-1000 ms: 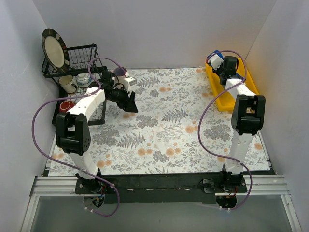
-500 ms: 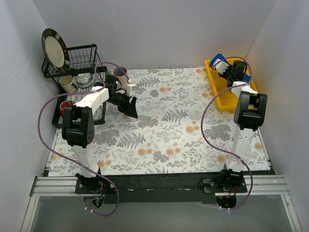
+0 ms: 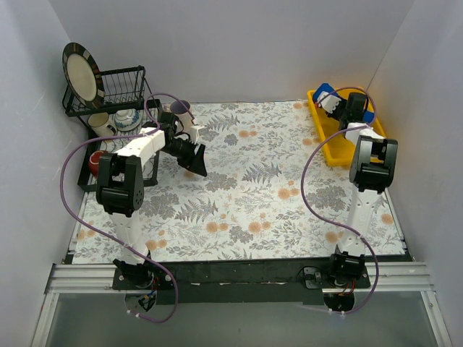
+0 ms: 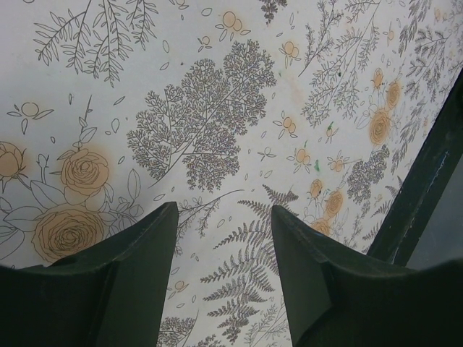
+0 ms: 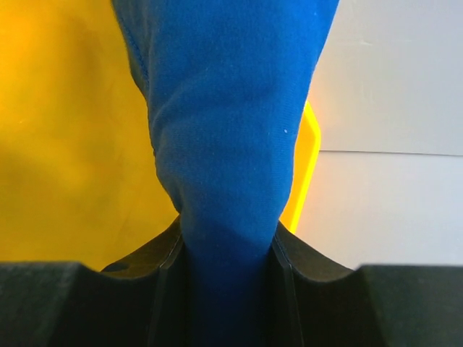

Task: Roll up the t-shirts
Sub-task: Place the T-shirt in the bin.

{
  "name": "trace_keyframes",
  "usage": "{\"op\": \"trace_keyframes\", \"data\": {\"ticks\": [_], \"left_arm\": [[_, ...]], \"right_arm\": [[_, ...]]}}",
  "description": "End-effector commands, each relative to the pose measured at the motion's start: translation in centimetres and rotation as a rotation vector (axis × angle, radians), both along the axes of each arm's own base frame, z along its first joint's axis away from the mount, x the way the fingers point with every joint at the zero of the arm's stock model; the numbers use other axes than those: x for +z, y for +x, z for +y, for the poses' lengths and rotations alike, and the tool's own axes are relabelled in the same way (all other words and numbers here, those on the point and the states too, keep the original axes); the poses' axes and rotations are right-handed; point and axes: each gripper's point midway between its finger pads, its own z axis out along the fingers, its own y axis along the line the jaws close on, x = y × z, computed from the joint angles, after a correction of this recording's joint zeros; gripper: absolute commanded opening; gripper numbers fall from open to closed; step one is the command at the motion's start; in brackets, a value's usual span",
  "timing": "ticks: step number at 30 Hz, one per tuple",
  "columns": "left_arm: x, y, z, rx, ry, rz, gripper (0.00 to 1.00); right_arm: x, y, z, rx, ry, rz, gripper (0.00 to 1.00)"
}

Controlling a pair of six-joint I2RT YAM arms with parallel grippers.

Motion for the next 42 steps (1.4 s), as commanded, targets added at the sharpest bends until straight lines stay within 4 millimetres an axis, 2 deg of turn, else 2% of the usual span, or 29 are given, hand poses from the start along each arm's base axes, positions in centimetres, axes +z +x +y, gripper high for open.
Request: {"op": "trace_keyframes", "data": {"ticks": [1,3,11,13,14,15,17,18,21,22,23,25,27,37,42], "left_arm": [[1.0,0.4,-0.5,-0.014,-0.010,-0.036,0.54],[1.1,0.5,-0.7,-0.015,-0.011,-0.039,0.54],[0.6,0.4,-1.7,-0.036,-0.023,-0.036,0.53],[0.6,0.4,-2.0,-0.042,-0.025,-0.037,0.54],[0.6,0.5,-2.0,-0.041,-0.025,-0.036,0.54],[0.7,0.6,-2.1,-0.044,-0.028,-0.038,0.54],[0.6,0.6,-2.2,-0.045,-0.027,-0.039,0.53],[0.6,0.5,-2.2,-0.046,-0.027,-0.039,0.54],[0.6,0.2,-2.5,-0.056,-0.027,-0.041,0.54],[0.5,0.0,-2.6,-0.061,-0.025,-0.033,0.54],[0.5,0.0,-2.6,-0.059,-0.027,-0.036,0.53],[0.4,-0.2,-2.6,-0.062,-0.028,-0.032,0.54],[0.4,-0.3,-2.6,-0.064,-0.025,-0.034,0.53],[0.0,-0.4,-3.0,-0.073,-0.035,-0.025,0.53],[0.0,-0.2,-3.1,-0.075,-0.043,-0.026,0.53]], "right_arm": [[4.2,2.5,-1.0,-0.057,-0.008,-0.101,0.01],[3.8,2.1,-1.2,-0.118,0.037,-0.074,0.01],[1.7,-0.3,1.5,-0.207,0.134,0.025,0.01],[1.4,-0.3,1.9,-0.240,0.147,0.029,0.01],[0.6,-0.3,1.9,-0.256,0.147,0.047,0.01],[1.2,0.1,2.0,-0.269,0.152,0.033,0.01],[0.1,0.1,2.5,-0.310,0.169,0.058,0.01],[1.0,0.7,2.6,-0.322,0.181,0.031,0.01],[-0.1,0.5,3.2,-0.370,0.198,0.059,0.01],[0.4,0.9,3.3,-0.375,0.205,0.045,0.01],[-0.3,1.0,3.5,-0.390,0.222,0.053,0.01],[-0.1,1.2,3.7,-0.399,0.241,0.054,0.01],[-0.9,1.3,3.8,-0.419,0.264,0.067,0.01],[-3.9,0.2,4.5,-0.460,0.339,0.156,0.01],[-3.7,0.0,5.1,-0.454,0.380,0.169,0.01]]}}
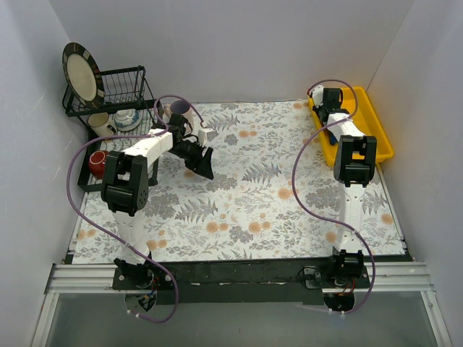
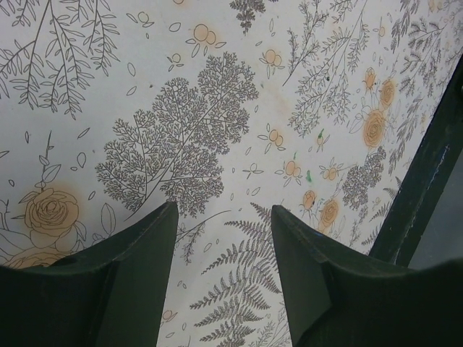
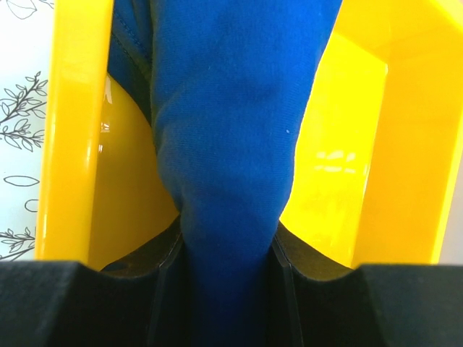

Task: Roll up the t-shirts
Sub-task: Place the T-shirt in the bin.

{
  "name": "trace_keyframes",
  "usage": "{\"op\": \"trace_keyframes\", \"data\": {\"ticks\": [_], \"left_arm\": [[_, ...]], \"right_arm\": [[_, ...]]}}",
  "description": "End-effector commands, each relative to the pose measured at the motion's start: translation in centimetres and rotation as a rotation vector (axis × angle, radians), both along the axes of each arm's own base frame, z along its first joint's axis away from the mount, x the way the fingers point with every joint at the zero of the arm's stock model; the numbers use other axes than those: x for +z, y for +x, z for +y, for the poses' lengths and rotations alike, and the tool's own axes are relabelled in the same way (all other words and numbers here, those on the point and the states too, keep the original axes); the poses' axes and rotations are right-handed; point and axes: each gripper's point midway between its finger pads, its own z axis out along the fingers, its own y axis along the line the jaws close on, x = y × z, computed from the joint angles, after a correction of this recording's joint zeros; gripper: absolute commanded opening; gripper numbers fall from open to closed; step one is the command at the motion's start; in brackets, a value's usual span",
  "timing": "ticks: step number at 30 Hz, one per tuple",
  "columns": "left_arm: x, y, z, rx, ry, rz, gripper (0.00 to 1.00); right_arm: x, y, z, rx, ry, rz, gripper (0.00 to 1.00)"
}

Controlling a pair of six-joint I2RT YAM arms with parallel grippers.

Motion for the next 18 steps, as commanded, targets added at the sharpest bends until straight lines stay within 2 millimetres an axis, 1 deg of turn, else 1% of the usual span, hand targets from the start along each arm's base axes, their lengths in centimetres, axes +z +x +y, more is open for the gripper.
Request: {"op": "trace_keyframes", "data": {"ticks": [1,3,5,6,7,8,9,10,11,12,14,15,17,18], "left_arm": [[0.9,0.6,-0.7,-0.013,-0.038,-0.027,0.53],[0.9,0.6,-0.8,-0.016,-0.038,-0.029,0.53],[1.0,0.7,-0.9,-0.016,-0.042,-0.031,0.53],[1.2,0.9,-0.9,-0.016,-0.044,-0.039,0.53],[1.2,0.9,-0.9,-0.015,-0.045,-0.040,0.53],[1.3,1.0,-1.0,-0.017,-0.049,-0.043,0.53],[1.4,1.0,-1.0,-0.015,-0.050,-0.044,0.53],[1.5,1.2,-1.0,-0.017,-0.056,-0.050,0.53],[1.6,1.2,-1.1,-0.017,-0.059,-0.049,0.53],[1.6,1.2,-1.1,-0.016,-0.060,-0.047,0.53],[1.7,1.2,-1.3,-0.015,-0.070,-0.047,0.53],[1.9,1.2,-1.3,-0.015,-0.071,-0.051,0.53],[2.2,1.2,-1.3,-0.021,-0.073,-0.063,0.53],[2.3,1.2,-1.3,-0.022,-0.074,-0.068,0.53]], "right_arm": [[1.7,0.5,0.8,-0.009,0.069,-0.035,0.01],[1.8,0.2,1.1,0.002,0.077,-0.020,0.01],[1.9,-0.2,1.0,-0.005,0.077,-0.009,0.09],[2.7,-0.3,0.9,-0.010,0.075,-0.017,0.12],[3.0,-0.5,0.8,-0.013,0.074,-0.013,0.23],[3.4,-0.6,0.8,-0.014,0.075,-0.013,0.27],[4.3,-1.0,0.9,-0.014,0.079,-0.009,0.30],[4.8,-1.1,1.0,-0.013,0.084,-0.008,0.36],[5.1,-1.4,1.1,-0.016,0.097,-0.007,0.39],[6.0,-1.8,1.4,-0.006,0.110,-0.003,0.40],[6.5,-2.4,1.7,-0.004,0.125,0.010,0.43],[7.3,-2.6,1.8,-0.002,0.132,0.005,0.43],[7.4,-3.6,1.8,-0.008,0.139,0.040,0.45],[8.0,-4.0,1.9,-0.011,0.144,0.039,0.46]]}}
